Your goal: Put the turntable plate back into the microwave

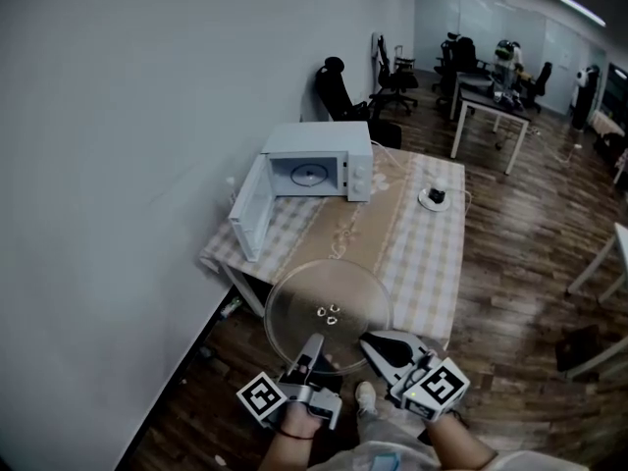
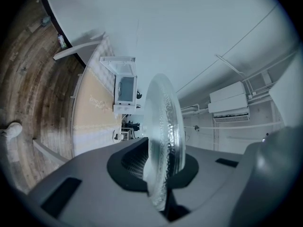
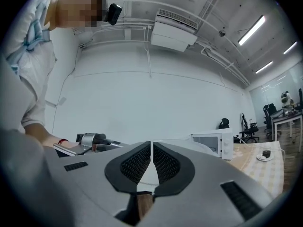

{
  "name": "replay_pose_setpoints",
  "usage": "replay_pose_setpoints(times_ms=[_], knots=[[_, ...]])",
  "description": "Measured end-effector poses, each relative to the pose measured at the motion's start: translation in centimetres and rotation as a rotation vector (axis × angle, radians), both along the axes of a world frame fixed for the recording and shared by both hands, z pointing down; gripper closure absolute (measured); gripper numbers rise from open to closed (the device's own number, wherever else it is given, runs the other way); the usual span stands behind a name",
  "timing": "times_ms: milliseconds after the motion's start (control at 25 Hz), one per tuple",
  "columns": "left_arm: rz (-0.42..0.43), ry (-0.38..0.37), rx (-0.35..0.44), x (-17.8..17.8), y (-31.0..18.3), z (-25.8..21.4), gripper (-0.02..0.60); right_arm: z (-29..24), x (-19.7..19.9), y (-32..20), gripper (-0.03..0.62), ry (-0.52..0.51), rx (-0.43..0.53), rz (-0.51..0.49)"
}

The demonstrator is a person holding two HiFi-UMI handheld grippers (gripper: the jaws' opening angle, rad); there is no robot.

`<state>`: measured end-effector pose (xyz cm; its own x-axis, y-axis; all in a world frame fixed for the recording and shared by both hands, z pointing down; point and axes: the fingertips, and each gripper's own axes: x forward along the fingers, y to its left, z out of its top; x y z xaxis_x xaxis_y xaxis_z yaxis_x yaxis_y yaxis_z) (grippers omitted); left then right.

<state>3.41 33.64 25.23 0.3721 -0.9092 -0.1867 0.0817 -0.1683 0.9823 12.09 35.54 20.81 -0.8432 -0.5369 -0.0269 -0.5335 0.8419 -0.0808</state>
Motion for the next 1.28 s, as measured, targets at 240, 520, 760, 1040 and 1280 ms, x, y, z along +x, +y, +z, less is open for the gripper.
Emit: replay_pose_setpoints(times_ms=[240,520,760,1040,1280], knots=[[-0.007,-0.009,-0.010,0.0,-4.6,0.3,0.560,0.5,-0.2,-4.6,0.556,0.012,0.001,-0.022],[-0.012,-0.020,-0.032,-0.3,-9.5,0.7,0.560,0.8,-0.6,-9.6,0.556,0.011,-0.004,-0.049],[-0.015,-0.028,-0.040,0.2,-13.1,0.6,0.560,1.0,0.0,-13.2,0.556,0.008,-0.021,-0.065],[-0.035,-0.025,-0.046,1.2,-16.9,0.7,0.560,1.3,1.0,-17.2,0.556,0.009,-0.020,-0.100],[-0.062,-0.012,-0.032,1.0,-20.1,1.1,0.560,1.2,0.7,-20.4,0.556,0.021,-0.013,-0.147]])
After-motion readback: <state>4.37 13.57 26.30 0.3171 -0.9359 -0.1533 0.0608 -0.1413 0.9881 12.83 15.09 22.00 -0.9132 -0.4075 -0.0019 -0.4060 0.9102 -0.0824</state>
